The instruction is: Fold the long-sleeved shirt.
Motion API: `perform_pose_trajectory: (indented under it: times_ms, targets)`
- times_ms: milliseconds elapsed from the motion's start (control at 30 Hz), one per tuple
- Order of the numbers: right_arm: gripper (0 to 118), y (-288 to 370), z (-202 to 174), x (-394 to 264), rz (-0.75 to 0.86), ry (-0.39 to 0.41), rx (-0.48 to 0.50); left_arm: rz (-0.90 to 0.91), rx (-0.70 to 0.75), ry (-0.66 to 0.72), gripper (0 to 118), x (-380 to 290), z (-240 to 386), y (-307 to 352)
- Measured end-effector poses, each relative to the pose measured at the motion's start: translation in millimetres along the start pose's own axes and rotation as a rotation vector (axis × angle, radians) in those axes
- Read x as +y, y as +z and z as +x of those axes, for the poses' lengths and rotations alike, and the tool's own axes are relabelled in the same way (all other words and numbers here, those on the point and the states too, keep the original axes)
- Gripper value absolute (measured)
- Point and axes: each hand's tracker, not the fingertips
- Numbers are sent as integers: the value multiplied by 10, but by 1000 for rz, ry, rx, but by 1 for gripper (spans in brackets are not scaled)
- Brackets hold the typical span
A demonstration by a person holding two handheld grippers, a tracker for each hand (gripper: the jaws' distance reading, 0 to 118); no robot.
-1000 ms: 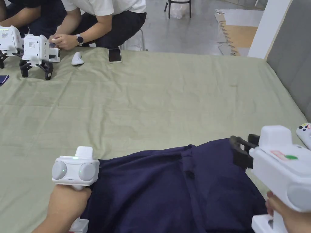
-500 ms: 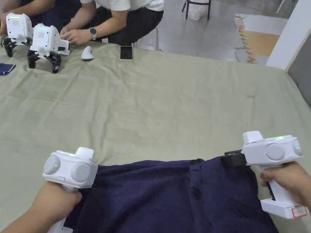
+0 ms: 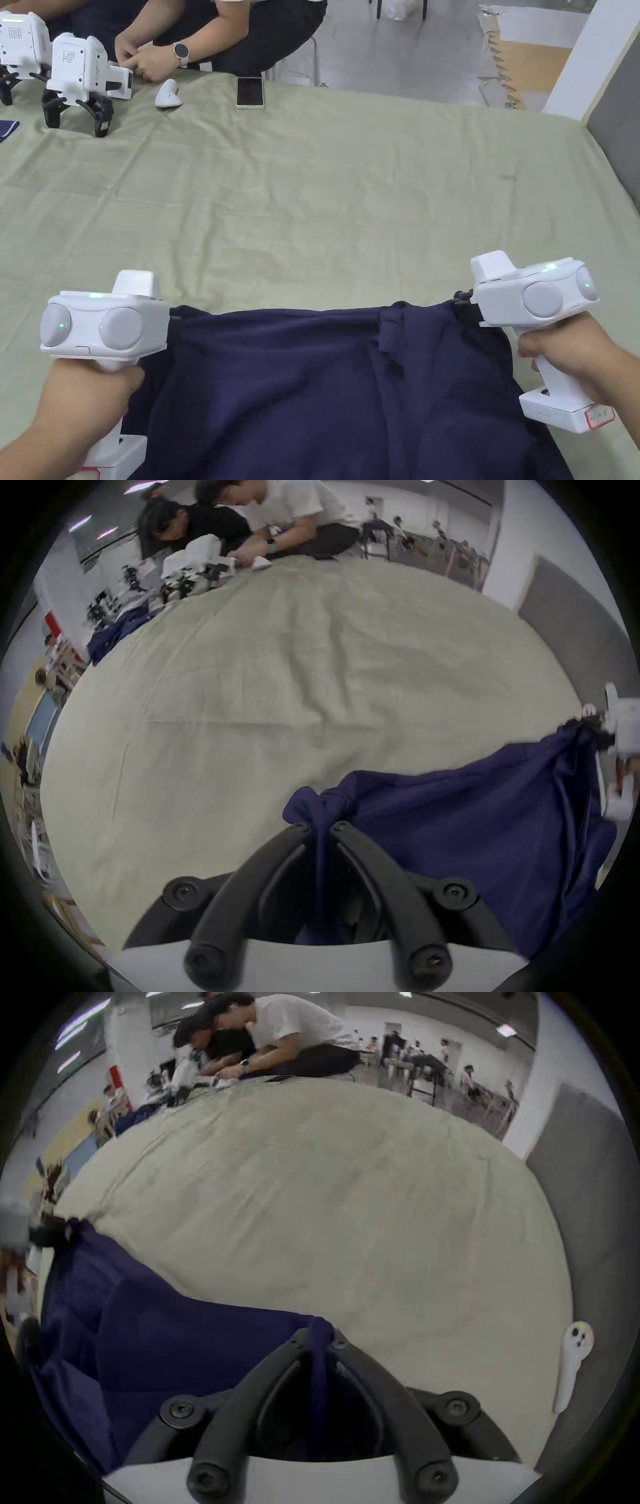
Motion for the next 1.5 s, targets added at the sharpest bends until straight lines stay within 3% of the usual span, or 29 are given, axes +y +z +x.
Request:
perform_pose_trajectory:
  times_ms: [67,333,467,700,1067,1300,1500]
  targets:
    - [5,162,53,44,52,-50,14,53,3,-40,7,123,48,134]
    - [5,643,109,322,137,11,-32,164,-19,-42,7,614,103,390]
    - [4,942,175,523,206,-33,-46,247,-26,-61,7,855,105,591]
    - [4,1372,144,670,298,-25,-86,342,-68,-44,7,1106,37,862]
    - [4,2100,-345,-427,335,13,-36,242,-229,-149,7,254,-566,1181]
    - [4,2231,-710,-1274,215,13,-23,106,-255,-390,7,-541,-533,1367]
    - [4,1936,-761,-1877,90,-18,-22,-31,-267,-515,7,-1089,-484,1111]
